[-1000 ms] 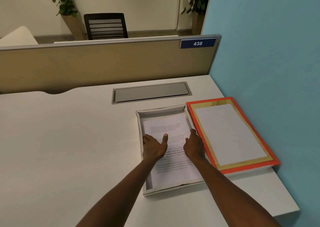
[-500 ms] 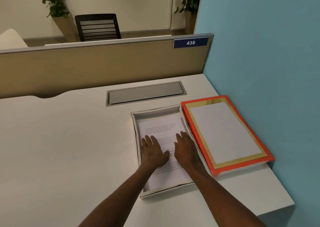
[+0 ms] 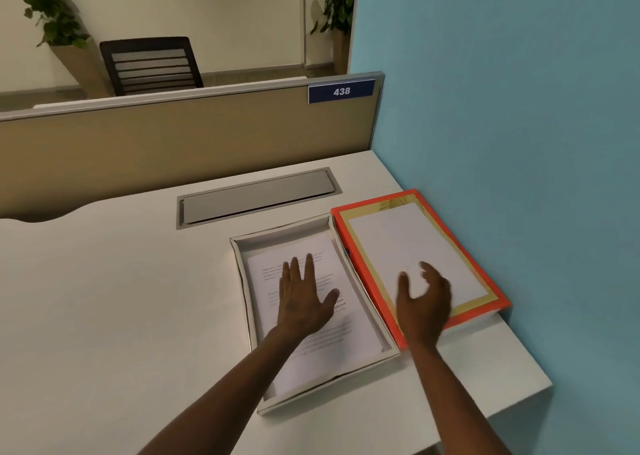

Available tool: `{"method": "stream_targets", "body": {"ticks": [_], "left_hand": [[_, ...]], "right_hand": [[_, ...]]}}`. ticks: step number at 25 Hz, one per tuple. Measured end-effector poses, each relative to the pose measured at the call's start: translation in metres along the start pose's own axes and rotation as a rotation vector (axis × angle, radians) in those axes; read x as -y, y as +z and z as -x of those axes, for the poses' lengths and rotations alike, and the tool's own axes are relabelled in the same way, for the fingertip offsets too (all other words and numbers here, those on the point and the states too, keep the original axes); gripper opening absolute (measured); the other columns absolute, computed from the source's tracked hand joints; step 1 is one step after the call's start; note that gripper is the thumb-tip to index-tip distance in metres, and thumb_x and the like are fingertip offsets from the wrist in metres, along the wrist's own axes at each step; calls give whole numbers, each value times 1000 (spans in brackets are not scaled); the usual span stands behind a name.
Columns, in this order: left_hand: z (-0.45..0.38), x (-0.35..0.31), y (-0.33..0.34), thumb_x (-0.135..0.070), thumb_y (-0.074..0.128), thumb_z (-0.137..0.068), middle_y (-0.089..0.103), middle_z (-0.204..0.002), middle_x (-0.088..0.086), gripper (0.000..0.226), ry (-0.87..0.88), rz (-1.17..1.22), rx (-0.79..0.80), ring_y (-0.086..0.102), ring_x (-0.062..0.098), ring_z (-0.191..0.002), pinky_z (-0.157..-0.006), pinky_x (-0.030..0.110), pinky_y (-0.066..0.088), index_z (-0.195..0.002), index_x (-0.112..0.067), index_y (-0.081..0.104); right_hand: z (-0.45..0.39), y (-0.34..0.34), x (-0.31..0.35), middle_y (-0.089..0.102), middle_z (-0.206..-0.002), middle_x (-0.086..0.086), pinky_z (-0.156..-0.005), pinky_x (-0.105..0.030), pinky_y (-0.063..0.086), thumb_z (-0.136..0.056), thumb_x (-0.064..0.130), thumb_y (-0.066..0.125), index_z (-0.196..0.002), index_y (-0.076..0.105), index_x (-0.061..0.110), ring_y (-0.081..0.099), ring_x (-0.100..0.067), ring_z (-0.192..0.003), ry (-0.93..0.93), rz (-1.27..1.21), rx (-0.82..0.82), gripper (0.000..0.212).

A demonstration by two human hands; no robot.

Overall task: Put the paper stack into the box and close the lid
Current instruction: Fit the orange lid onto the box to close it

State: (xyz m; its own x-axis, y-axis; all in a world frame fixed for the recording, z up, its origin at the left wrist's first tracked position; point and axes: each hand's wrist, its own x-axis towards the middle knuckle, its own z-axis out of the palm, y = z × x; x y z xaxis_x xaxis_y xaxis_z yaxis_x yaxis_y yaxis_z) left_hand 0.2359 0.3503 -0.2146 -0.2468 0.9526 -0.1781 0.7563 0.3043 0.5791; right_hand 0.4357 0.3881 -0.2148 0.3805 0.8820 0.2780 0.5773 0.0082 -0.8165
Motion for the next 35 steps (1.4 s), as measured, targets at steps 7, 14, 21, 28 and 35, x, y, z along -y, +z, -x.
{"method": "stream_targets", "body": {"ticks": [7, 14, 21, 28, 35], "left_hand": [[-78, -58, -16, -56, 57, -95, 28, -168, 13, 85, 234, 17, 122, 22, 35, -156, -125, 52, 27, -162, -16, 23], [-157, -74, -21, -54, 52, -98, 22, -169, 17, 83, 336, -283, 195, 17, 35, -157, -127, 49, 25, -162, -14, 20], [-209, -67, -3, -61, 48, -96, 21, -168, 24, 88, 182, -388, 232, 17, 43, -156, -126, 54, 23, -163, -15, 13], [-236, -62, 9, -67, 42, -95, 34, -164, 20, 90, 88, -398, 252, 20, 43, -156, -125, 58, 15, -162, -13, 14], [-210, -82, 33, -70, 38, -94, 5, -168, 33, 102, -116, -196, 102, -3, 50, -157, -126, 57, -4, -163, -6, -1]], "right_hand": [[-43, -60, -68, 33, -154, -27, -112, -54, 31, -86, 36, 71, -150, 29, 2, 27, -40, -145, 396, 192, -80, 83], [-62, -54, -88, 26, -158, -27, -112, -56, 34, -88, 38, 68, -154, 17, 3, 25, -41, -147, 512, 120, -54, 91], [-60, -41, -92, 45, -145, -26, -99, -57, 47, -84, 31, 74, -151, 26, 6, 49, -47, -128, 577, 123, -89, 86], [-61, -37, -93, 67, -118, -27, -85, -49, 53, -88, 29, 71, -140, 41, 2, 68, -48, -100, 624, 126, -103, 66], [-65, -34, -89, 67, -124, -23, -91, -51, 52, -86, 26, 74, -145, 38, 7, 67, -45, -105, 656, 86, -115, 71]]}}
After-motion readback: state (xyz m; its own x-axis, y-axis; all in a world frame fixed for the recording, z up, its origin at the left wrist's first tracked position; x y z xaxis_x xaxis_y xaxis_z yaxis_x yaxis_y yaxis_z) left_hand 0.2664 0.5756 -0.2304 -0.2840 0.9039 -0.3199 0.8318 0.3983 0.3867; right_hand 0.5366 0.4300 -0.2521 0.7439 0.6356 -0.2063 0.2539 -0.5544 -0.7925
